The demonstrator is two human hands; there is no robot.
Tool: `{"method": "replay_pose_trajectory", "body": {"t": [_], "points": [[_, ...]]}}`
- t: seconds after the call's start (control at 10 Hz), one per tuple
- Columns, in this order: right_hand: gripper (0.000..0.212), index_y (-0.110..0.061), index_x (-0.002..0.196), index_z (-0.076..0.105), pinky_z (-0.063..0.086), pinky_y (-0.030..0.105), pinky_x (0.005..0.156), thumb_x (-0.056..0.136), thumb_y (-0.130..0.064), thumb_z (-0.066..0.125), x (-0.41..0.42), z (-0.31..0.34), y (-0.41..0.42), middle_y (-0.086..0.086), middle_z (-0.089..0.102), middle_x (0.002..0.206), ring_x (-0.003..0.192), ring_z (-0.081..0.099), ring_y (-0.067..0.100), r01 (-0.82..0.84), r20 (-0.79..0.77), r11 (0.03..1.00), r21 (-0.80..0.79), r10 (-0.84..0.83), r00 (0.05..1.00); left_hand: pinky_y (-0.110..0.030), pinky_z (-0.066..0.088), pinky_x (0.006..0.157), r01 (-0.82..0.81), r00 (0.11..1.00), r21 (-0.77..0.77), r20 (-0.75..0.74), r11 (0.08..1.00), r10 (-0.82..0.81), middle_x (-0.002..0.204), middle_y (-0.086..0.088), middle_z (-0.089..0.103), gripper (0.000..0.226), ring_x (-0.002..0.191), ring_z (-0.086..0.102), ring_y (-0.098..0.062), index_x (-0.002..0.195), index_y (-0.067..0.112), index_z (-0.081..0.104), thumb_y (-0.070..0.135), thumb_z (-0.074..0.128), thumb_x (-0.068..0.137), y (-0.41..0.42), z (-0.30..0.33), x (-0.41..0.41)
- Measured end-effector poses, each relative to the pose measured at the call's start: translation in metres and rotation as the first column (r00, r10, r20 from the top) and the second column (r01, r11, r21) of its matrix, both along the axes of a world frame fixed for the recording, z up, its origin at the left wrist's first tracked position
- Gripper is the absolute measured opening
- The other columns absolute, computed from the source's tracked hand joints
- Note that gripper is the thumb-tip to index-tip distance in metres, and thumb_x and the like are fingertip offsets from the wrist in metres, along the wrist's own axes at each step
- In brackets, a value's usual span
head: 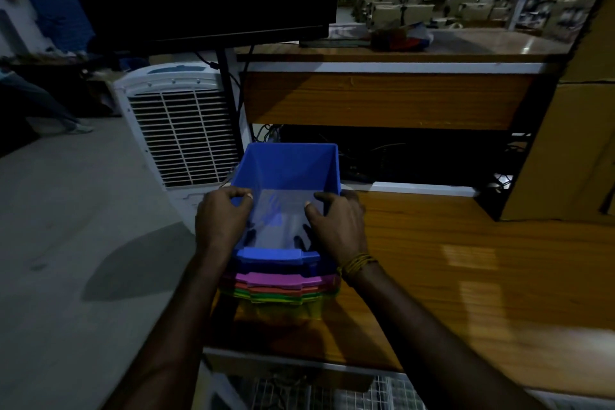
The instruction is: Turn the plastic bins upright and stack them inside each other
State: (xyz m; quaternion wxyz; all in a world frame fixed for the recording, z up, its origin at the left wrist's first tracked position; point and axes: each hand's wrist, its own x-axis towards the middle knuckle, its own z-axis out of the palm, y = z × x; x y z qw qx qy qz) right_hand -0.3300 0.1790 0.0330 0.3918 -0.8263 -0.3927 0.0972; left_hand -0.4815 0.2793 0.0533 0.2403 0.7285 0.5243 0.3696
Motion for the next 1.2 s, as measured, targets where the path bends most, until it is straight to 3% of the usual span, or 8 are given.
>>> {"method": "replay_pose_trajectory", "body": {"t": [0.1, 0.3, 0.5, 0.9, 1.1, 1.2], "points": [[0.046, -0.023, 0.133, 0.057, 0.036, 0.040, 0.104, 0.091, -0.042, 0.054, -0.004, -0.008, -0.003, 0.015, 0.043, 0.142, 0.128, 0.039, 0.036, -0.035, 0.049, 0.998, -0.061, 0.038, 0.998, -0.030, 0.046, 0.079, 0.003, 1.000, 0.005, -0.028, 1.000, -0.002, 0.116, -0.008, 0.072, 0.023, 0.099, 0.067, -0.026, 0.107, 0.013, 0.074, 0.023, 0.063, 0.090, 0.001, -0.011, -0.001], [0.045, -0.023, 0.134, 0.054, 0.034, 0.043, 0.108, 0.092, -0.040, 0.052, -0.009, -0.018, -0.005, 0.014, 0.035, 0.150, 0.133, 0.034, 0.037, -0.051, 0.072, 0.989, -0.136, 0.061, 0.996, -0.024, 0.040, 0.069, -0.013, 0.997, -0.021, -0.073, 1.000, 0.011, 0.117, -0.007, 0.071, 0.025, 0.078, 0.061, -0.013, 0.112, 0.013, 0.072, 0.022, 0.061, 0.092, -0.003, -0.023, 0.000], [0.045, -0.023, 0.135, 0.053, 0.034, 0.044, 0.108, 0.093, -0.040, 0.052, -0.012, -0.023, -0.007, 0.011, 0.031, 0.153, 0.134, 0.032, 0.037, -0.049, 0.091, 0.984, -0.172, 0.065, 0.994, -0.025, 0.043, 0.074, -0.007, 0.998, -0.042, -0.068, 0.999, 0.004, 0.114, -0.006, 0.072, 0.023, 0.097, 0.068, -0.025, 0.108, 0.015, 0.073, 0.023, 0.062, 0.090, 0.004, -0.040, -0.001], [0.046, -0.020, 0.137, 0.051, 0.037, 0.045, 0.110, 0.094, -0.040, 0.051, -0.002, -0.035, -0.010, 0.011, 0.033, 0.151, 0.134, 0.034, 0.034, -0.101, 0.108, 0.976, -0.195, 0.124, 0.986, -0.038, 0.054, 0.079, -0.013, 0.988, -0.002, -0.156, 1.000, 0.013, 0.113, -0.012, 0.069, 0.027, 0.095, 0.067, -0.030, 0.109, 0.020, 0.073, 0.032, 0.062, 0.087, 0.013, -0.065, 0.001], [0.049, -0.022, 0.139, 0.049, 0.041, 0.045, 0.110, 0.094, -0.040, 0.054, 0.017, -0.037, -0.023, 0.010, 0.033, 0.152, 0.138, 0.036, 0.030, -0.149, -0.037, 0.985, -0.083, 0.146, 0.989, -0.052, 0.044, 0.099, -0.055, 0.966, 0.020, -0.251, 0.998, 0.059, 0.129, -0.016, 0.056, 0.037, 0.116, 0.054, -0.039, 0.120, 0.028, 0.066, 0.039, 0.063, 0.085, 0.002, -0.069, 0.021], [0.049, -0.024, 0.140, 0.048, 0.044, 0.046, 0.108, 0.095, -0.042, 0.053, 0.027, -0.040, -0.032, 0.010, 0.033, 0.151, 0.138, 0.036, 0.029, -0.129, -0.067, 0.990, -0.057, 0.125, 0.990, -0.053, 0.043, 0.099, -0.014, 0.983, 0.059, -0.179, 0.998, 0.024, 0.131, -0.014, 0.056, 0.036, 0.118, 0.054, -0.038, 0.119, 0.027, 0.066, 0.037, 0.064, 0.084, -0.006, -0.071, 0.035]]}}
